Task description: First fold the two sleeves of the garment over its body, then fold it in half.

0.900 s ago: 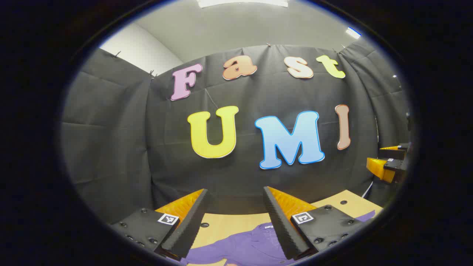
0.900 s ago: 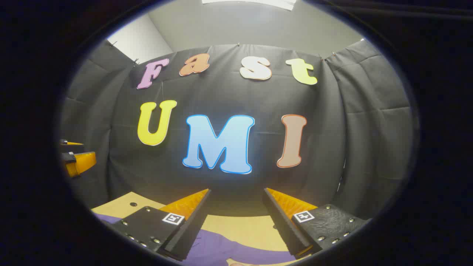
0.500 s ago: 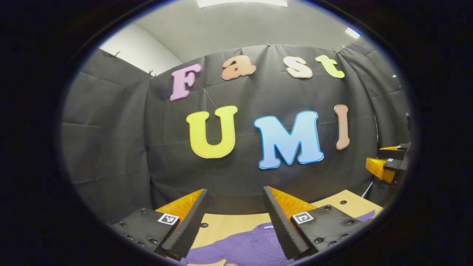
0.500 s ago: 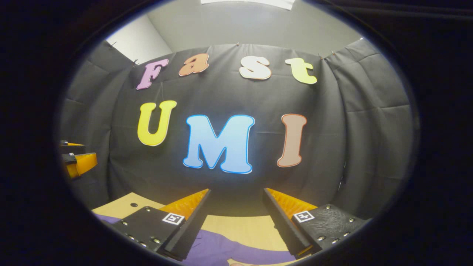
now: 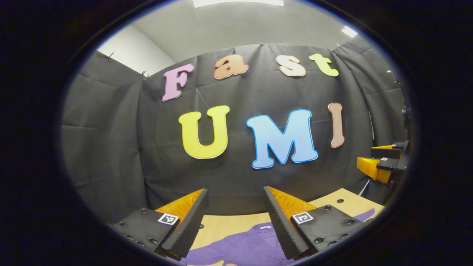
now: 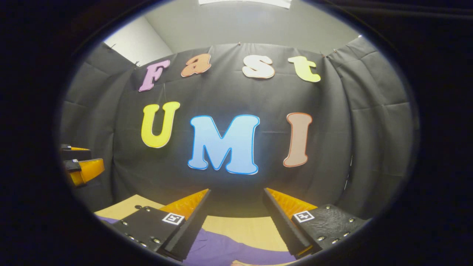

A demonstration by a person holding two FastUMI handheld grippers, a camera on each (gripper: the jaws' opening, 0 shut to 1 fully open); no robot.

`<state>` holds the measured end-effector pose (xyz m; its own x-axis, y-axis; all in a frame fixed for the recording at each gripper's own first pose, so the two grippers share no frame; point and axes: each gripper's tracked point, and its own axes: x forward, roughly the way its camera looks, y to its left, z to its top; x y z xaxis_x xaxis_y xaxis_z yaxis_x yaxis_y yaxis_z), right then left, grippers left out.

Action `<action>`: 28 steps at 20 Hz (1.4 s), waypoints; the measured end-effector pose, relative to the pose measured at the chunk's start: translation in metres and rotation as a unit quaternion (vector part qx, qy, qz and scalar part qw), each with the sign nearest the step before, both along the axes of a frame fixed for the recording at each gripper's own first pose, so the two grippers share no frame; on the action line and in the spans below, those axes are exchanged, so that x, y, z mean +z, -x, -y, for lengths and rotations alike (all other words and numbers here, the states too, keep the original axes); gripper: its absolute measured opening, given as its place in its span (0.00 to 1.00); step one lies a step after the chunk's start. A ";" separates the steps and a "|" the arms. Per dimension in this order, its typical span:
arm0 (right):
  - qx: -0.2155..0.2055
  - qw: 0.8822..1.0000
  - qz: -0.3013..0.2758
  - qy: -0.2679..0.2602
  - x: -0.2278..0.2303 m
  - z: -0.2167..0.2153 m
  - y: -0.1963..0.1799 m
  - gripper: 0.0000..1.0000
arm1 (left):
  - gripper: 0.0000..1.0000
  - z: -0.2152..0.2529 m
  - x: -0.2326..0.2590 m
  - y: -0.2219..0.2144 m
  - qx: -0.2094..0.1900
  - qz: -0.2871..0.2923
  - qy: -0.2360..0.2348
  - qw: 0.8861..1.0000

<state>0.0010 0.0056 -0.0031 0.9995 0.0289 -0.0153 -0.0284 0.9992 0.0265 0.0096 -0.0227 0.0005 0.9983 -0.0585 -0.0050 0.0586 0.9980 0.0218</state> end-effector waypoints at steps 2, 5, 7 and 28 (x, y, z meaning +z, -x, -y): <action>-0.002 1.000 -0.010 -0.002 -0.004 0.000 -0.002 0.92 | 0.97 0.001 0.000 0.000 -0.002 -0.001 -0.003 1.000; -0.016 1.000 -0.019 -0.004 -0.011 0.004 -0.005 0.92 | 0.95 0.004 0.001 -0.002 -0.005 0.001 -0.007 1.000; -0.032 0.999 -0.029 -0.001 -0.023 0.022 -0.014 0.92 | 0.94 0.005 0.001 -0.003 -0.007 0.002 -0.011 1.000; -0.202 0.957 -0.207 -0.013 -0.228 0.192 -0.007 0.92 | 0.95 0.035 -0.006 -0.018 -0.024 -0.016 -0.026 0.999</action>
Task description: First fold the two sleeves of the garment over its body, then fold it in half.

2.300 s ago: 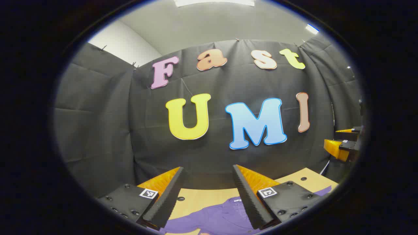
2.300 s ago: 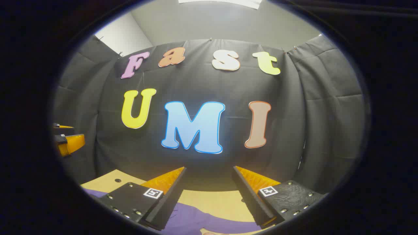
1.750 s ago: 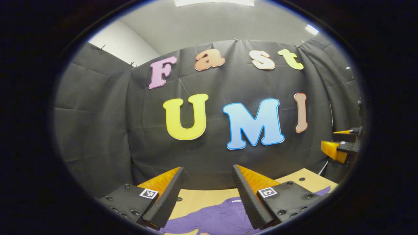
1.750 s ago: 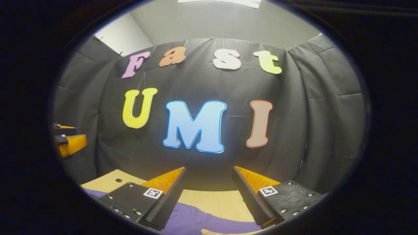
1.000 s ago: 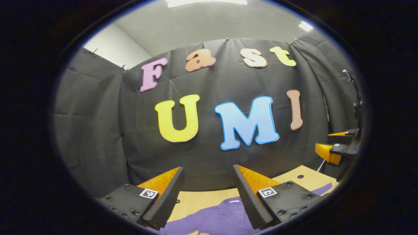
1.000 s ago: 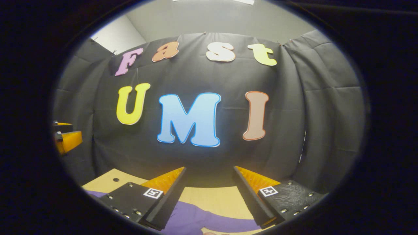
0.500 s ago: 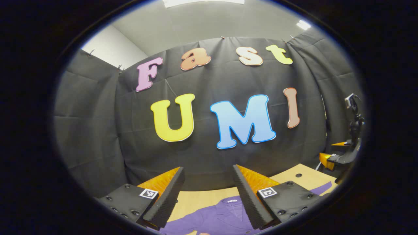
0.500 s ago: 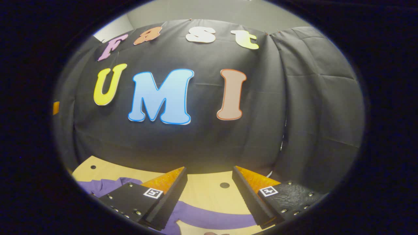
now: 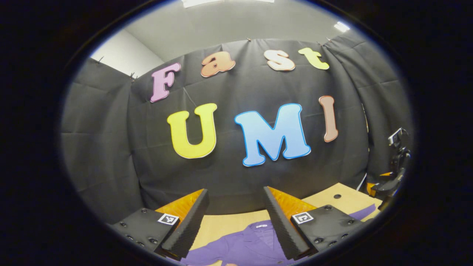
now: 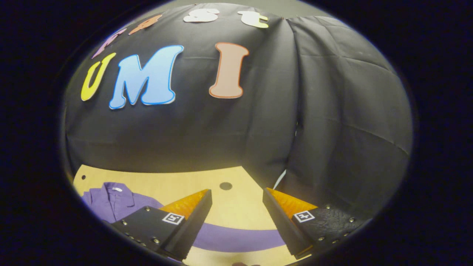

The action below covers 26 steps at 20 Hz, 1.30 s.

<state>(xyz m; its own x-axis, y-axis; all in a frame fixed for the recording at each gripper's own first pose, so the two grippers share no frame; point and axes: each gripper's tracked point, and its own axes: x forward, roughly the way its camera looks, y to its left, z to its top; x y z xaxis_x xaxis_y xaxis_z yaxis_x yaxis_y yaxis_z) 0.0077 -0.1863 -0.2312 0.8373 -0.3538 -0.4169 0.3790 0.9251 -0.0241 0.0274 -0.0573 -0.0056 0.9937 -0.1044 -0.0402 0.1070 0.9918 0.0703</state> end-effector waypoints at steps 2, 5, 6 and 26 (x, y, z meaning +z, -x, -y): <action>-0.014 0.999 -0.029 -0.015 -0.030 0.010 0.008 0.92 | 0.95 0.002 -0.002 -0.002 -0.001 -0.003 -0.001 1.000; -0.036 0.996 -0.072 -0.049 -0.077 0.022 0.021 0.92 | 0.95 0.004 -0.004 -0.003 0.000 -0.006 0.003 1.000; -0.044 0.994 -0.085 -0.056 -0.090 0.026 0.025 0.92 | 0.97 0.004 -0.006 -0.003 -0.001 -0.007 0.006 1.000; -0.074 0.951 -0.262 -0.149 -0.191 0.022 0.048 0.98 | 0.97 -0.012 -0.021 -0.002 0.030 -0.026 0.028 0.999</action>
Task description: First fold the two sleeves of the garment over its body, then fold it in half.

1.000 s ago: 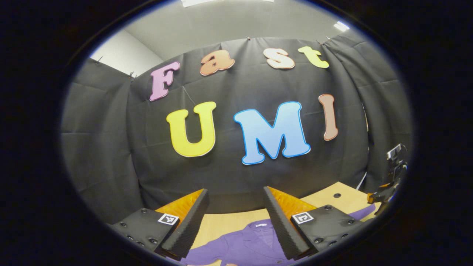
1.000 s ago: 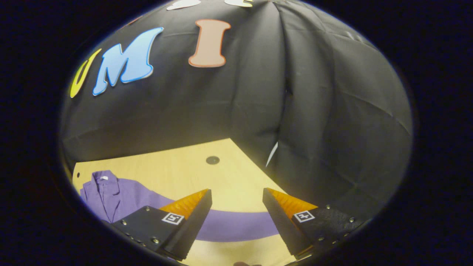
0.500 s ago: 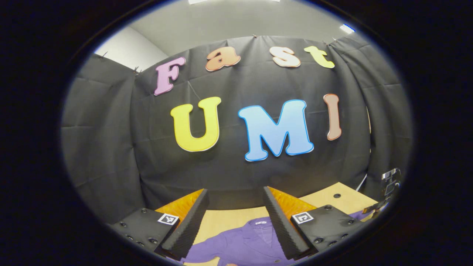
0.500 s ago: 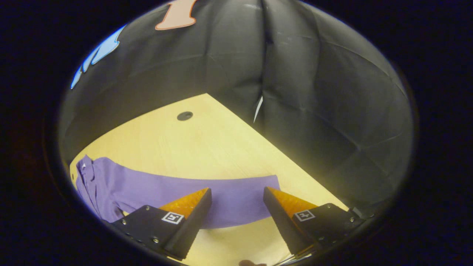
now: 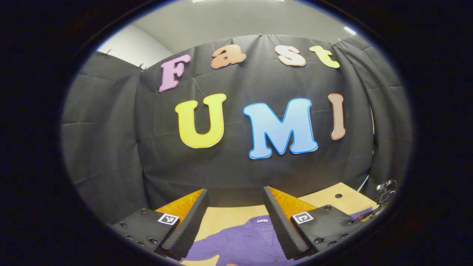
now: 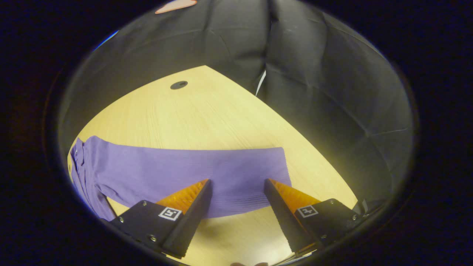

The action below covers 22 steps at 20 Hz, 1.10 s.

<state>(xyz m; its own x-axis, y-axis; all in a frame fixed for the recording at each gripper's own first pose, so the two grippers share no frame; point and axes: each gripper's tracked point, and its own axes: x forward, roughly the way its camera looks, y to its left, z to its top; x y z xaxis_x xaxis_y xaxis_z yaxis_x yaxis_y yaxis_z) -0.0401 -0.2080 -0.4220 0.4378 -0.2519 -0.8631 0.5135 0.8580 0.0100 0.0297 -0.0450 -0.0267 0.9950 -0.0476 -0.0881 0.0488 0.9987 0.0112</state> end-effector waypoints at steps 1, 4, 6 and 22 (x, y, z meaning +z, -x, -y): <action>0.000 1.000 0.010 0.003 0.004 0.001 -0.002 0.98 | 0.97 0.002 0.000 -0.001 0.000 0.000 0.001 1.000; 0.008 1.000 0.013 -0.016 0.002 -0.005 -0.006 0.93 | 0.94 0.008 -0.004 -0.002 -0.003 -0.003 0.011 1.000; 0.010 1.000 -0.003 -0.028 0.002 -0.005 -0.004 0.86 | 0.94 0.010 -0.008 -0.003 -0.005 -0.005 0.020 1.000; 0.020 0.997 -0.006 -0.074 0.018 -0.032 -0.032 0.02 | 0.94 -0.029 -0.012 0.011 0.026 -0.009 0.025 0.999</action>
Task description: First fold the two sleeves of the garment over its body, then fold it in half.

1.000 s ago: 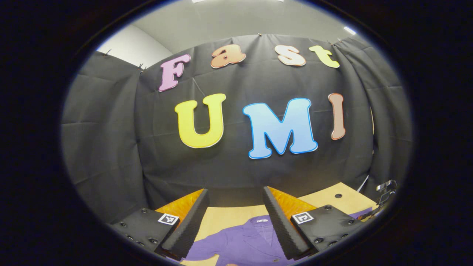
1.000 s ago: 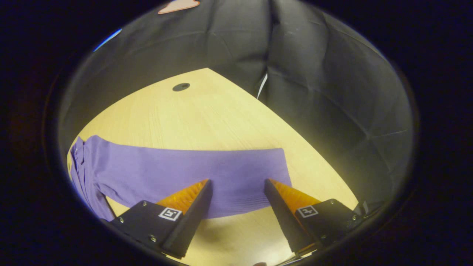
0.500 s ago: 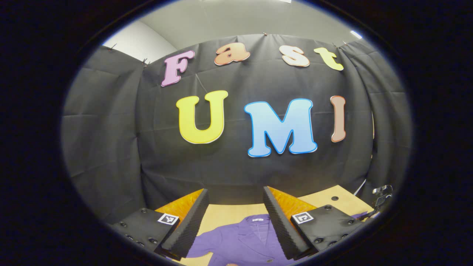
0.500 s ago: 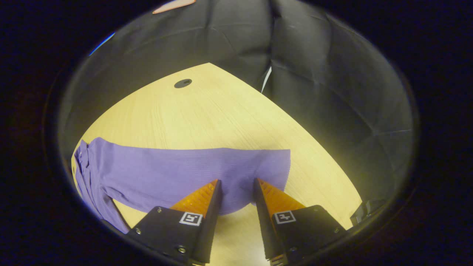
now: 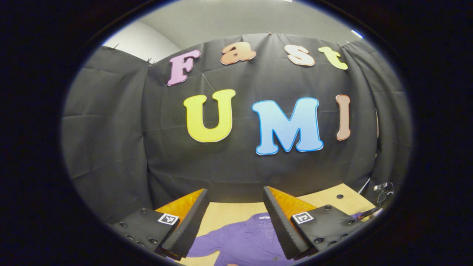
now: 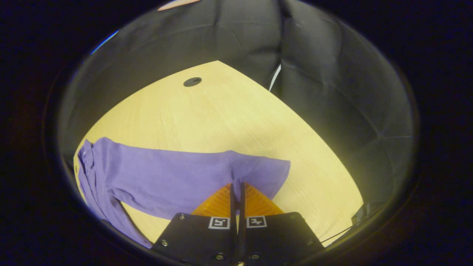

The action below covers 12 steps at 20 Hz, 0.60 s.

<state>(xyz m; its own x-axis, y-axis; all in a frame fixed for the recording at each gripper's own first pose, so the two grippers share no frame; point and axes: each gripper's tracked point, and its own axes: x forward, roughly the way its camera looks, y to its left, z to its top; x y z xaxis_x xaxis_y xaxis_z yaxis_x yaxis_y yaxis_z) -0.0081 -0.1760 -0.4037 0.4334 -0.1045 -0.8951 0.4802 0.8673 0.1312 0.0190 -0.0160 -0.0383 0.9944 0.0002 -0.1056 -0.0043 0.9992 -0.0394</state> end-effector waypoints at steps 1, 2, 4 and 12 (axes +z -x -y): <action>0.001 1.000 0.010 -0.001 0.005 0.000 -0.004 0.02 | 0.94 -0.005 -0.001 0.003 0.004 0.001 0.003 1.000; 0.004 1.000 0.021 -0.003 0.013 -0.003 -0.009 0.02 | 0.94 -0.012 -0.003 0.006 0.007 0.001 0.005 1.000; 0.015 0.999 0.044 -0.008 0.032 -0.018 -0.024 0.02 | 0.94 -0.029 -0.008 0.011 0.018 0.000 0.008 1.000; 0.082 0.982 0.163 -0.055 0.142 -0.134 -0.089 0.02 | 0.93 -0.126 -0.037 0.045 0.083 -0.013 -0.011 0.996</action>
<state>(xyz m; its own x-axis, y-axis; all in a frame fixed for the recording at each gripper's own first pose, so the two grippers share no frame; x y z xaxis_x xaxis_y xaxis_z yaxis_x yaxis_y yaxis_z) 0.0805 -0.0418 -0.2620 0.7016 0.0803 -0.7080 0.2526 0.9010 0.3526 -0.0260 0.1099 -0.0749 0.9775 0.1670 -0.1291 -0.1705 0.9852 -0.0162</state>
